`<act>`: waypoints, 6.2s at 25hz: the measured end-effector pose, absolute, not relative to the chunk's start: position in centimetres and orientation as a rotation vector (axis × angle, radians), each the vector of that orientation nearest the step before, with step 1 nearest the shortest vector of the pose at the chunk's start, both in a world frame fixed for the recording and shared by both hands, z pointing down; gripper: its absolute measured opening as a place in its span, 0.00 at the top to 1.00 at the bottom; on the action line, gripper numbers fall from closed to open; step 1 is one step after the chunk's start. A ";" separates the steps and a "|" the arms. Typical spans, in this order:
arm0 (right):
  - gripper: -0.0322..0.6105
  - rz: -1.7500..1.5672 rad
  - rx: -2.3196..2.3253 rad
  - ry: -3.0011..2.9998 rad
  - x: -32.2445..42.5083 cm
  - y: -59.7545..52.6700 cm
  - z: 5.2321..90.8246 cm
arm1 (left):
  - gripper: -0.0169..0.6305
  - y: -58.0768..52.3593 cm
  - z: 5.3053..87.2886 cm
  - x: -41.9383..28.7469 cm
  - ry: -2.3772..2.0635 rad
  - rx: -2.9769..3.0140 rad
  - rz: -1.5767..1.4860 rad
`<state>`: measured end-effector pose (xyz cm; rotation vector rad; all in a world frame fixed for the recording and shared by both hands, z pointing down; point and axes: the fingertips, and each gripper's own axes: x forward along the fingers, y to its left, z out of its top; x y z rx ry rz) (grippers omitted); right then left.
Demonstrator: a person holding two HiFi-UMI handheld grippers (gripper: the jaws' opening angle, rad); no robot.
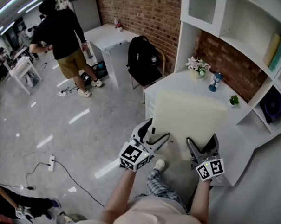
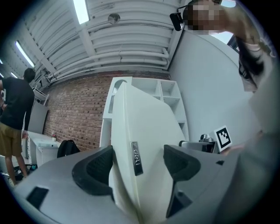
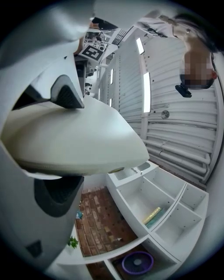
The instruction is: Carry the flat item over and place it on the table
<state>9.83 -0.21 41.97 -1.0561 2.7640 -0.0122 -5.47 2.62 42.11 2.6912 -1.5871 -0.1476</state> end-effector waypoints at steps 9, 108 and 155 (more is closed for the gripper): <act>0.19 -0.084 -1.044 2.778 5.7 -18.7 42.6 | 0.43 -15.6 42.2 -9.5 -1.589 2.662 -0.112; 0.17 -1.532 -1.624 2.592 11.1 -47.2 68.6 | 0.43 -48.4 69.0 -6.7 -1.032 1.993 0.336; 0.92 -0.029 -1.840 2.367 17.5 -36.9 39.8 | 0.93 -40.1 41.1 -10.4 -1.426 2.709 -0.155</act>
